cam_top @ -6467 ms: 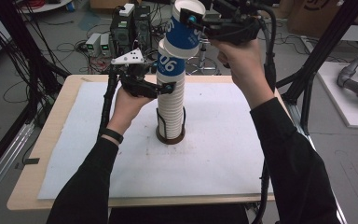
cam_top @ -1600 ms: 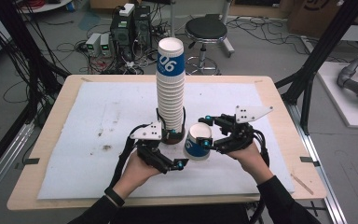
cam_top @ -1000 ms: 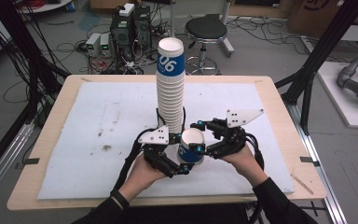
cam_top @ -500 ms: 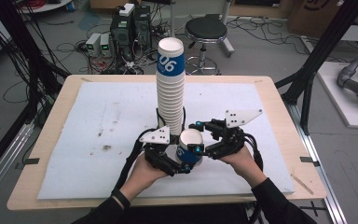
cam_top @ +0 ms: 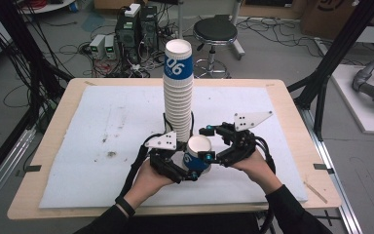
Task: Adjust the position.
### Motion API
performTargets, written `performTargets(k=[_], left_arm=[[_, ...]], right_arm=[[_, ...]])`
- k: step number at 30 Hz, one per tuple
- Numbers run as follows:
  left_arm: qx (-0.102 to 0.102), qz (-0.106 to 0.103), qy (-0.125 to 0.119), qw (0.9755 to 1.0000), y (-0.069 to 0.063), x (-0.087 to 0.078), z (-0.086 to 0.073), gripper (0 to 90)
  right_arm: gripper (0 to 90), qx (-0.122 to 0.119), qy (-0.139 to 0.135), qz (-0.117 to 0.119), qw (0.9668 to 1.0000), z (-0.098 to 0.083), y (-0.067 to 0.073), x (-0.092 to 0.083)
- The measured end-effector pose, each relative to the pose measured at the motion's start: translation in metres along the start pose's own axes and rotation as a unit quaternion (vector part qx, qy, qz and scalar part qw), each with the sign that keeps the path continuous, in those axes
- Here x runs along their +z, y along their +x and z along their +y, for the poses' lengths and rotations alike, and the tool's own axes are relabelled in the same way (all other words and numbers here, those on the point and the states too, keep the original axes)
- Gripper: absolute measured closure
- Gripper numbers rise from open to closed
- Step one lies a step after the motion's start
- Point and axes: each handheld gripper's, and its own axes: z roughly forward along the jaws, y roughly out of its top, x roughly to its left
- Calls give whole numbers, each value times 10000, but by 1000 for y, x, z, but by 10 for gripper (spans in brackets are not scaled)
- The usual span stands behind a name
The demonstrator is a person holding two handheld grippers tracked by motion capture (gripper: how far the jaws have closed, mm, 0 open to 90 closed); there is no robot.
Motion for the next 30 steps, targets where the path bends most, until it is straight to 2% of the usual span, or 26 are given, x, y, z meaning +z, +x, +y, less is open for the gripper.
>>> performTargets(k=[3, 5, 7, 10, 11, 17, 21, 24, 26, 30], left_arm=[[40, 31, 191, 9998, 0, 0, 1, 179], [28, 65, 330, 9994, 0, 1, 2, 180], [36, 77, 436, 9990, 0, 2, 2, 181], [83, 138, 714, 9973, 0, 4, 2, 183], [65, 159, 722, 9972, -1, 5, 2, 184], [168, 217, 957, 9950, -2, 7, 3, 187], [234, 211, 963, 9949, -3, 7, 5, 189], [259, 231, 908, 9953, -4, 6, 5, 176], [233, 232, 783, 9964, -4, 5, 5, 162], [101, 171, 251, 9995, -4, -1, 6, 102]], right_arm=[[194, -43, 108, -33, 9999, 5, -1, -6], [195, -66, 339, 9, 9994, 10, 0, -9], [195, -176, 586, -77, 9981, 14, 3, -11], [195, -286, 1006, -88, 9945, 16, 6, -9], [195, -354, 1147, -104, 9927, 16, 7, -8], [197, -422, 1620, -179, 9857, 11, 6, 3], [286, -482, 1796, -198, 9824, 8, 5, 7], [292, -499, 1766, -176, 9829, 8, 5, 7], [293, -483, 1686, -153, 9844, 8, 5, 5], [296, -388, 1333, -168, 9902, 7, 1, -1]])
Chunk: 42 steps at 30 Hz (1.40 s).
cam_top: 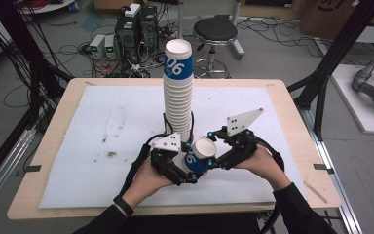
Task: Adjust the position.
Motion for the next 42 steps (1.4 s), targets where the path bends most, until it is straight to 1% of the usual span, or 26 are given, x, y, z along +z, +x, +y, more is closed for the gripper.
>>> performTargets(k=[1, 3, 4, 5, 7, 10, 11, 12, 15, 17, 19, 25, 26, 27, 28, 30, 33, 35, 36, 39, 40, 41, 42], left_arm=[[-64, -21, -162, 9998, 0, -2, 0, 81], [-121, -61, -405, 9991, 0, -5, -1, 70], [-128, -99, -482, 9987, 1, -6, -1, 70], [-162, -92, -550, 9983, 1, -6, -1, 70], [-209, -42, -612, 9979, 2, -6, -2, 70], [-323, -18, -727, 9968, 3, -5, -5, 70], [-326, -8, -787, 9964, 3, -4, -5, 70], [-336, -49, -860, 9957, 3, -4, -6, 70], [-322, -193, -948, 9948, 3, -5, -5, 70], [-313, -210, -948, 9948, 3, -6, -5, 84], [-281, -290, -954, 9946, 4, -7, -5, 154], [-267, -284, -954, 9947, 6, -12, -5, 181], [-267, -263, -940, 9949, 6, -13, -4, 183], [-249, -254, -928, 9951, 6, -14, -4, 186], [-231, -281, -894, 9953, 6, -14, -3, 186], [-205, -264, -851, 9958, 6, -14, -3, 194], [-212, -271, -788, 9963, 6, -14, -3, 195], [-185, -265, -734, 9968, 6, -14, -3, 195], [-177, -270, -705, 9970, 7, -14, -3, 196], [-130, -252, -606, 9978, 6, -13, -2, 199], [-111, -263, -553, 9981, 6, -13, -1, 199], [-60, -228, -466, 9986, 5, -12, -1, 199], [-54, -222, -426, 9988, 4, -12, 0, 200]], right_arm=[[296, 61, -103, 9, 9999, -1, -1, -2], [297, 151, -336, 41, 9993, -2, -3, -6], [297, 217, -440, 73, 9988, -2, -4, -7], [297, 235, -522, 104, 9983, -2, -4, -9], [297, 291, -646, 132, 9974, -2, -5, -11], [297, 351, -889, 220, 9952, -3, -6, -13], [297, 361, -935, 224, 9947, -3, -6, -14], [297, 367, -978, 247, 9942, -3, -6, -14], [297, 399, -1114, 291, 9925, -3, -6, -14], [297, 419, -1168, 338, 9917, -3, -6, -14], [297, 427, -1193, 334, 9914, -4, -6, -14], [300, 428, -1185, 345, 9914, -5, -7, -14], [300, 458, -1167, 360, 9915, -5, -7, -15], [299, 425, -1163, 330, 9918, -6, -7, -15], [299, 418, -1160, 318, 9919, -5, -7, -15], [299, 371, -1131, 298, 9924, -5, -6, -15], [285, 350, -1080, 264, 9932, -5, -5, -15], [214, 396, -1011, 226, 9938, -5, -6, -14], [202, 424, -967, 231, 9941, -5, -6, -14], [195, 373, -889, 221, 9951, -4, -6, -17], [195, 365, -882, 232, 9952, -4, -6, -18], [195, 372, -870, 230, 9952, -3, -6, -19], [194, 339, -829, 187, 9958, -3, -6, -21]])
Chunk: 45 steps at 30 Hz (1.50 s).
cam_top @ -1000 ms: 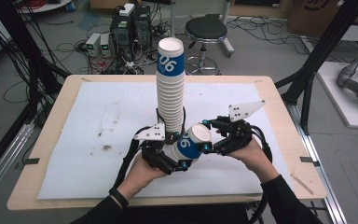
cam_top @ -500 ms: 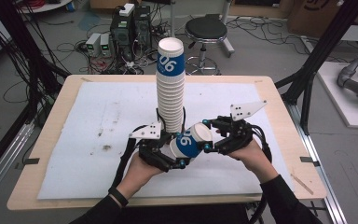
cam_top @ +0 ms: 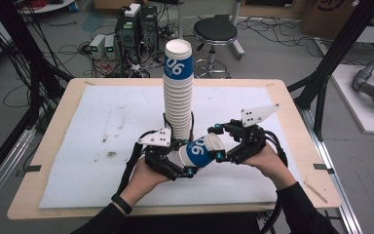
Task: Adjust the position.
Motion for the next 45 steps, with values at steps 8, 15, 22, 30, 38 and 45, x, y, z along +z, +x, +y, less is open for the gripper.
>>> performTargets(k=[8, 15, 22, 30, 38, 45], left_arm=[[134, 122, 347, 9992, -1, 0, 4, 204], [159, 178, 542, 9982, 0, -1, 6, 207], [204, 203, 560, 9980, -2, 0, 7, 188], [-98, 143, -147, 9997, 0, -6, 6, 107], [-266, -33, -971, 9949, 2, -14, 5, 73], [-255, -112, -1088, 9937, 2, -19, 6, 142]], right_arm=[[195, -254, 710, -183, 9970, 3, 5, -4], [197, -313, 1046, -242, 9937, 1, 4, 4], [291, -302, 1147, -127, 9929, -2, 2, 9], [293, -86, 678, 5, 9977, -6, -3, 4], [293, -18, -29, 136, 9999, -6, -6, -4], [292, 70, -165, 294, 9994, -9, -6, 4]])
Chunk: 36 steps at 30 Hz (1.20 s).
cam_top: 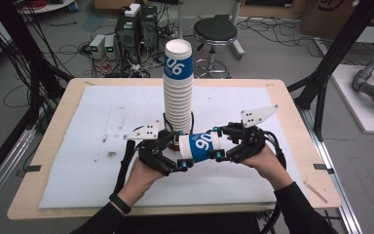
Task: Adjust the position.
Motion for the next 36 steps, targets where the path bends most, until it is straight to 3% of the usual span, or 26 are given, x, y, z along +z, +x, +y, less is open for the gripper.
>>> performTargets(k=[12, 15, 19, 29, 36], left_arm=[[15, 34, 165, 9999, 2, -5, 5, 188], [87, 74, 302, 9995, 2, -6, 7, 189], [174, 188, 477, 9985, 2, -7, 9, 191], [463, 362, 1153, 9916, -2, -2, 16, 194], [489, 369, 1356, 9889, -3, 1, 16, 198]], right_arm=[[277, 54, 122, 6, 9999, -4, -3, 4], [213, 90, 124, -67, 9999, -4, -4, 2], [202, 66, 243, -118, 9996, -2, -2, -5], [202, -198, 822, -410, 9956, -2, 0, -4], [202, -502, 1260, -424, 9898, -3, 4, 8]])
